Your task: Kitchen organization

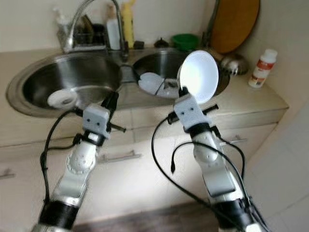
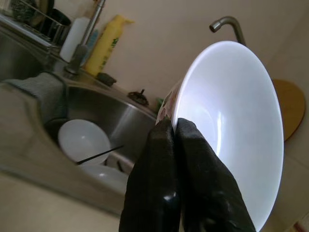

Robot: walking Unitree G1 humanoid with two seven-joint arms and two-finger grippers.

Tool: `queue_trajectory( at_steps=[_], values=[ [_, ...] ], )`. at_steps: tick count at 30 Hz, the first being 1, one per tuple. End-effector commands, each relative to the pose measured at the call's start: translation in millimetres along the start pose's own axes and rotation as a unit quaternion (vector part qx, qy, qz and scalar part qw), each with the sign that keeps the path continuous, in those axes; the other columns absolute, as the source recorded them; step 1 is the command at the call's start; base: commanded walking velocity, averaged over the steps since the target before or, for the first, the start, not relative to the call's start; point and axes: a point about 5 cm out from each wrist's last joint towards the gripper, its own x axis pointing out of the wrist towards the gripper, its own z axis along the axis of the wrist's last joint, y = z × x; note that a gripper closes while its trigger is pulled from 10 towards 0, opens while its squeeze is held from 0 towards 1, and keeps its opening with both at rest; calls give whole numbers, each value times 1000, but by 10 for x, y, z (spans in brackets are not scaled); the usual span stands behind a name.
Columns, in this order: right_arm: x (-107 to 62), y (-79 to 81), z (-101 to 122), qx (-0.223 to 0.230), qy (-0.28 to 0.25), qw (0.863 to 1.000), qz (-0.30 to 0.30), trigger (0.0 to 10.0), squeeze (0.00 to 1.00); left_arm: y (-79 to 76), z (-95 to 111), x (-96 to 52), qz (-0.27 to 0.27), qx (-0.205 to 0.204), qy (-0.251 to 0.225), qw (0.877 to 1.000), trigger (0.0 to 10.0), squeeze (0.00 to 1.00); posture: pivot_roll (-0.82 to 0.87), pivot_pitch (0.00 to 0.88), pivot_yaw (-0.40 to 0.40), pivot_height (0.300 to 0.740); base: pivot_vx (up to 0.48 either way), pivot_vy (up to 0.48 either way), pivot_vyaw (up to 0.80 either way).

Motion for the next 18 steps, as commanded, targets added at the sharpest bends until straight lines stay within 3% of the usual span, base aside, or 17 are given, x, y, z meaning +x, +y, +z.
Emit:
queue_trajectory(
  at_steps=[1, 4, 11, 18],
  values=[
    [33, 26, 87, 11, -17, 1000, 1, 10000, 0, 72, 10, -2, 7, 12, -1, 1000, 10000, 0, -72, 0, -36, 740, 0, 0, 0],
    [34, 38, 88, 10, -16, 1000, 4, 10000, 0, 67, 2, 0, 7, 13, 1, 1000, 10000, 0, -73, 0, -35, 740, 0, 0, 0],
    [42, 72, 91, -8, -17, 1000, 19, 10000, 0, 44, 1, -3, 4, 13, 2, 1000, 10000, 0, -74, 0, -35, 740, 0, 0, 800],
    [58, 88, 54, 12, -3, 1000, 26, 10000, 0, 54, 2, -1, 6, 13, 2, 1000, 10000, 0, -72, 0, -38, 740, 0, 0, 800]
  ],
)
